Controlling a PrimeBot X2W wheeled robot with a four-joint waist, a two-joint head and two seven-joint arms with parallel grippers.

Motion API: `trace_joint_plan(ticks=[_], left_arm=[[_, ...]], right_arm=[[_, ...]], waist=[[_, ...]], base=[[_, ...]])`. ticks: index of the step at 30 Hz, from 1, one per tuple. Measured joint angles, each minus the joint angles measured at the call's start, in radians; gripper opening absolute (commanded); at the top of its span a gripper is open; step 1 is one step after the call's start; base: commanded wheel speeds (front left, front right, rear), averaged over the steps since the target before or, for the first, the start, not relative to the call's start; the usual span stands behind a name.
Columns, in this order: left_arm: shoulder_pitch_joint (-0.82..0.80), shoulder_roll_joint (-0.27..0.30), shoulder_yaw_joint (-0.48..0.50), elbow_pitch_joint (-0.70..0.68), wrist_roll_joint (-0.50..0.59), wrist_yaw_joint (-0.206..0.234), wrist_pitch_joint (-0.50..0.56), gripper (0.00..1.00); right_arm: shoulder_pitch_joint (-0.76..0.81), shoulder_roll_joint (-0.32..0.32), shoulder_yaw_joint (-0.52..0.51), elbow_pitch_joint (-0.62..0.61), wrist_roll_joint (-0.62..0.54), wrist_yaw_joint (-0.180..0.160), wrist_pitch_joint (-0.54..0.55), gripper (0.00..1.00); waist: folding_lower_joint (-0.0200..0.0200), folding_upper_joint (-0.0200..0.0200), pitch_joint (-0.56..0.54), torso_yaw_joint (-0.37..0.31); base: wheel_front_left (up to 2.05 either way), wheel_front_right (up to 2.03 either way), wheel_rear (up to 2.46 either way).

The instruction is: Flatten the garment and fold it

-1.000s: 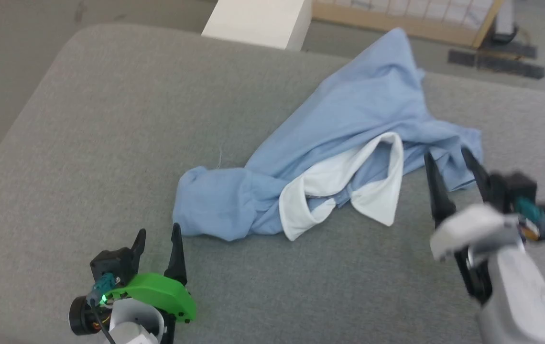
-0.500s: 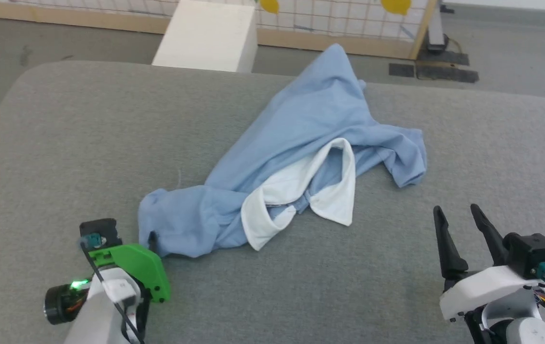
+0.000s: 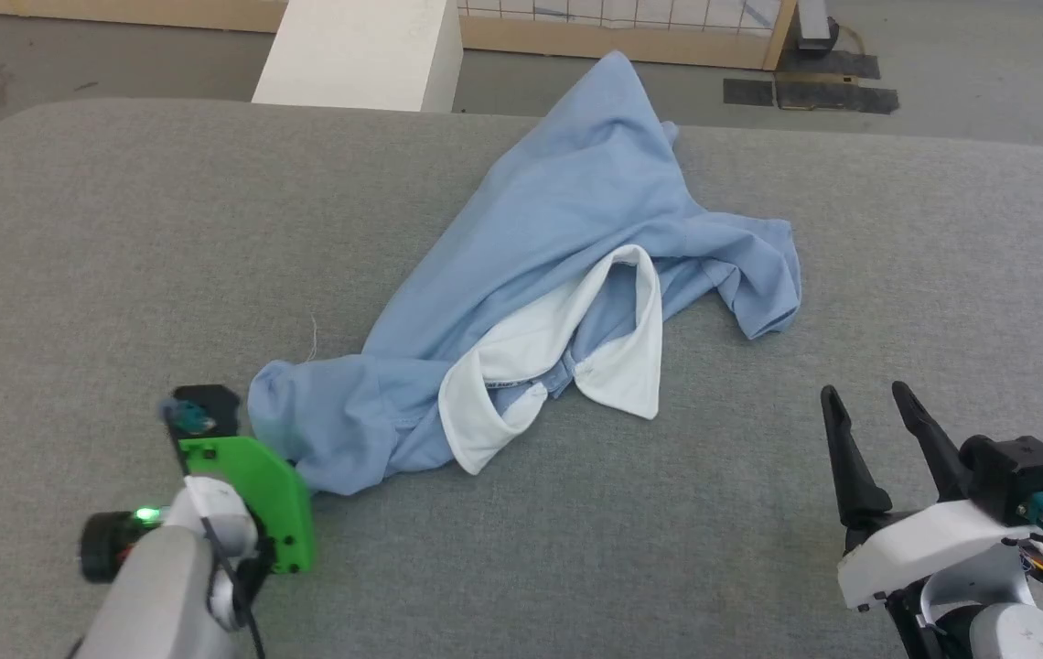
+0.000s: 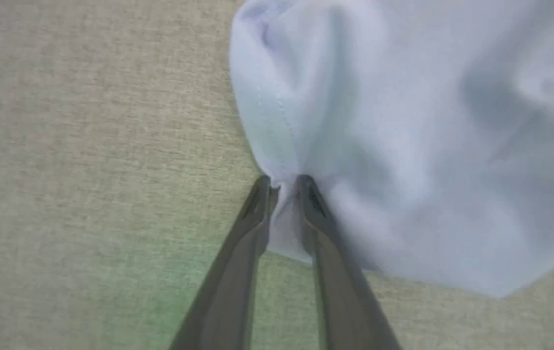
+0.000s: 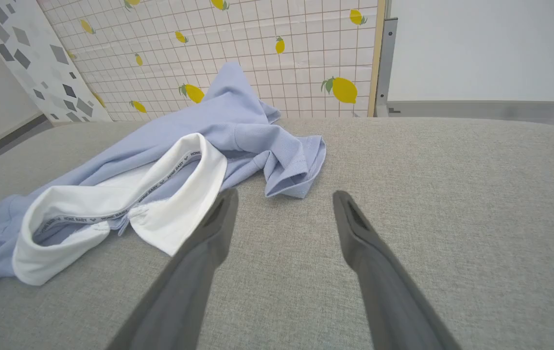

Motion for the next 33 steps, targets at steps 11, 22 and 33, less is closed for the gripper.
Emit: trace_joint_plan(ticks=[11, 22, 33], left_arm=[[0.058, -0.061, 0.073, -0.102, -0.021, 0.081, -0.312, 0.0], [0.14, -0.089, 0.147, -0.192, -0.029, 0.141, -0.544, 0.0], [0.105, -0.121, 0.121, -0.175, -0.04, 0.133, -0.573, 0.0]], right_arm=[[-0.029, 0.0, -0.016, 0.0, -0.012, 0.0, 0.001, 1.0], [-0.235, 0.001, -0.051, 0.196, -0.11, 0.0, 0.121, 1.0], [-0.533, 0.002, -0.053, 0.555, -0.239, 0.0, 0.451, 1.0]], waist=[[0.0, 0.0, 0.0, 0.035], [0.0, 0.0, 0.013, 0.073], [0.0, 0.0, 0.094, 0.116]], base=[[0.0, 0.0, 0.0], [0.0, 0.0, 0.0], [0.0, 0.0, 0.0]])
